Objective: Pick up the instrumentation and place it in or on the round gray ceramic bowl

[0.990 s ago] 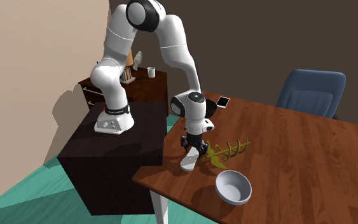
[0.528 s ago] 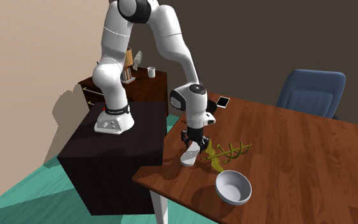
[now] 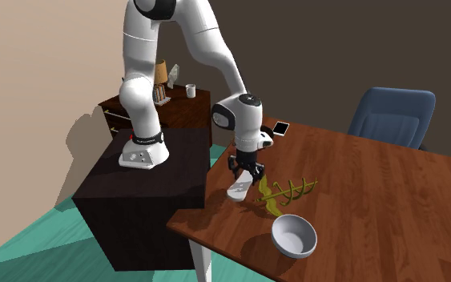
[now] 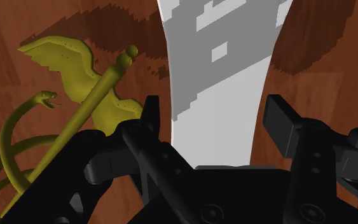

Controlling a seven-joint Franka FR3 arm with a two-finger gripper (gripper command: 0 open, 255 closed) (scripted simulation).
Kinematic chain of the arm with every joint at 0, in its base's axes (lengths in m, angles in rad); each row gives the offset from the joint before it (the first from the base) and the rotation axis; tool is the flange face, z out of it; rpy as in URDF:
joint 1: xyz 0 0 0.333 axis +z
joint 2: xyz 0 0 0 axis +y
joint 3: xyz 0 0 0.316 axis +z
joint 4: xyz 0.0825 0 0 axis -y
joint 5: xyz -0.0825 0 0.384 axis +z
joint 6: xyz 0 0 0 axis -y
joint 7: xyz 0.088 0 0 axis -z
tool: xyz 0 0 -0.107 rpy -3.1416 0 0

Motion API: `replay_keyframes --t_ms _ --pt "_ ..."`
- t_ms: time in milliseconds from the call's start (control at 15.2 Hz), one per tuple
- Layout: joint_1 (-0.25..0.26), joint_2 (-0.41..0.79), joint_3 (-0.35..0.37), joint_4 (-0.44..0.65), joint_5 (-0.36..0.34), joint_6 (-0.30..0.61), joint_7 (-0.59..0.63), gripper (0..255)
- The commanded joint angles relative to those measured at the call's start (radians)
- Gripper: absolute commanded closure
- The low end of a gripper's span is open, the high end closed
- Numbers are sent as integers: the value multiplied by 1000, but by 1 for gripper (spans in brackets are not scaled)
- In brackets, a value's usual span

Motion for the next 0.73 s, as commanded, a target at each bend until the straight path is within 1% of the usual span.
replay_keyframes --t_ms 0,330,660 --pt "25 -35 -35 -10 -48 -21 33 255" --pt "74 -121 -108 -18 -174 -80 123 255" --pt "98 -210 -151 -18 -300 -146 213 255"
